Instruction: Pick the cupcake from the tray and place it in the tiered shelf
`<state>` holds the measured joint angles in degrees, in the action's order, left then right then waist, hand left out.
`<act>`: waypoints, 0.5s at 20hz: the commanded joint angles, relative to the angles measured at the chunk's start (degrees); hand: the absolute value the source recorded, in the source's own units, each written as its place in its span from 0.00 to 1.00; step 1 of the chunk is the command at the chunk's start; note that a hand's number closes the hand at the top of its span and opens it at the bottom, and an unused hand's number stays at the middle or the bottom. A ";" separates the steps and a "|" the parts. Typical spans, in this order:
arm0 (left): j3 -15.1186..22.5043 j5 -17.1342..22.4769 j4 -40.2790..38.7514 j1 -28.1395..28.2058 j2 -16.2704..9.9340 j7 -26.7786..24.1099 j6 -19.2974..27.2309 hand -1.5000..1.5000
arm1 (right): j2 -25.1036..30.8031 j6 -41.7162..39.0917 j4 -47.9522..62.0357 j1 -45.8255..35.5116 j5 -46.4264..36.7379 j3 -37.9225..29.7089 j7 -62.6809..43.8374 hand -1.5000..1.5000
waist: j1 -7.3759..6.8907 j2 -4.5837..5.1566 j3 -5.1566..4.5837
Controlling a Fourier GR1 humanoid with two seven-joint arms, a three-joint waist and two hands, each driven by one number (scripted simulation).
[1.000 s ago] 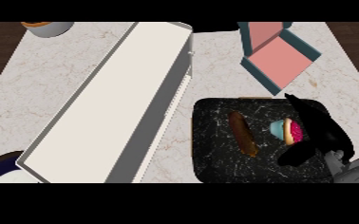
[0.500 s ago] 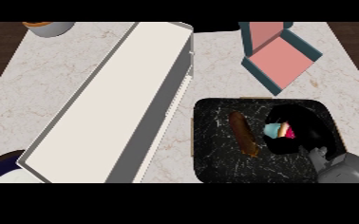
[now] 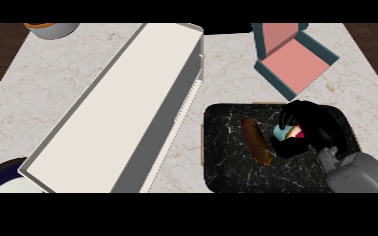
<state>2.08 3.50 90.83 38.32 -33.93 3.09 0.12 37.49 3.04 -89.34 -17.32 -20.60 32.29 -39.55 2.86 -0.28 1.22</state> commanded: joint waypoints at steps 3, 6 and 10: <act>4.03 2.76 6.97 -12.70 6.04 -4.01 -1.84 0.50 | 2.32 -9.07 -5.59 -5.88 -4.48 10.74 15.18 1.00 | -1.29 0.42 -1.65; 4.19 2.97 6.58 -14.35 7.08 -4.09 -2.45 0.50 | 2.62 -11.60 -7.61 -9.51 -6.33 14.13 22.32 1.00 | -1.83 0.69 -1.64; 4.52 2.49 7.27 -14.72 8.57 -3.79 -2.52 0.50 | 4.52 -11.61 -9.04 -12.40 -3.93 10.26 28.14 1.00 | -0.15 0.44 -1.38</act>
<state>1.74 1.96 90.99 36.16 -33.31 2.49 -1.99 40.52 -7.25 -96.92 -26.79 -24.95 43.10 -17.62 0.77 0.00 1.05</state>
